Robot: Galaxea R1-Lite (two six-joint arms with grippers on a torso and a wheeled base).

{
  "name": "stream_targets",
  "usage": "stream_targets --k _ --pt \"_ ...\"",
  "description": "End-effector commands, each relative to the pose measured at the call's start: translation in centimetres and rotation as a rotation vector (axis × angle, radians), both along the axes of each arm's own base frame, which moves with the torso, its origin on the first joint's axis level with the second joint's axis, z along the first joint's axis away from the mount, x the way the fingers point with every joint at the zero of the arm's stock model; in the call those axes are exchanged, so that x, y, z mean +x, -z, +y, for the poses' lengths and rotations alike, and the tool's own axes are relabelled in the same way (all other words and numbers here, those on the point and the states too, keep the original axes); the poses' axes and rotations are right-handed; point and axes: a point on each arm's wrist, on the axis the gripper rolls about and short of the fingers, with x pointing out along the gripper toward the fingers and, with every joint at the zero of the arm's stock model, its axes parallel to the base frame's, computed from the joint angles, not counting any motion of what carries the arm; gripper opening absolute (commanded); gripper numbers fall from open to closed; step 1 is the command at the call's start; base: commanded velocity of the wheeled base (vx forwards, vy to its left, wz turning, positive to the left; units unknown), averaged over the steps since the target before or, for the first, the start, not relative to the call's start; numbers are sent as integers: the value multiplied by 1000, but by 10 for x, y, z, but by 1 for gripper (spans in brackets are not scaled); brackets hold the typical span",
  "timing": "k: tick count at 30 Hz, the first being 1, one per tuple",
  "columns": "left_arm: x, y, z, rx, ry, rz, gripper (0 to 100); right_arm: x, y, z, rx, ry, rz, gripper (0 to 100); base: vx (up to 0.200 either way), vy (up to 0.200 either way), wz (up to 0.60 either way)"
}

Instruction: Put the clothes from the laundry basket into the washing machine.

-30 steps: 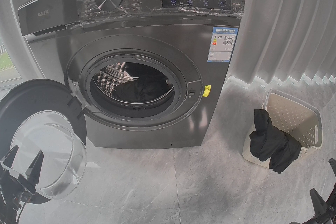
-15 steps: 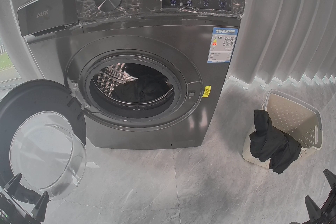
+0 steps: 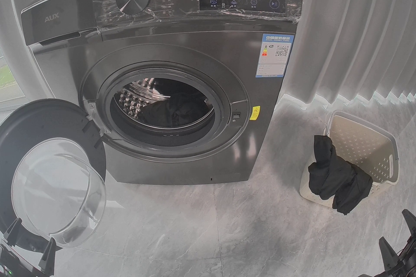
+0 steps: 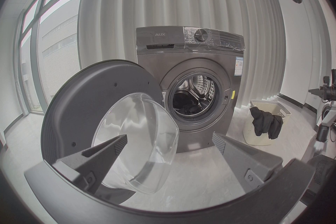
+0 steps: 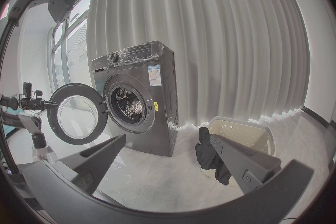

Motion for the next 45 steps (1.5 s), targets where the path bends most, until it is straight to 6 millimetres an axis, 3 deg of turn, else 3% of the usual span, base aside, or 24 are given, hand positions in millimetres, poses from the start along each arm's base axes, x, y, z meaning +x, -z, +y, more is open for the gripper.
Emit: stream_targets --k 1,13,19,26,35,45 --pt "1 5 0 -8 -19 20 100 1 5 0 24 -4 23 100 0 -200 0" --pt "1 5 0 -40 -21 20 100 1 5 0 70 -7 36 100 0 0 0" --pt "1 5 0 -74 -16 21 100 1 5 0 70 -5 36 100 0 -200 0" --pt "1 5 0 -77 -16 21 100 1 5 0 68 -5 36 100 0 0 0" --pt "1 5 0 -71 -15 21 100 1 5 0 67 -5 37 100 0 0 -600" --pt "1 5 0 -92 -17 22 100 1 5 0 71 -7 38 100 0 0 0"
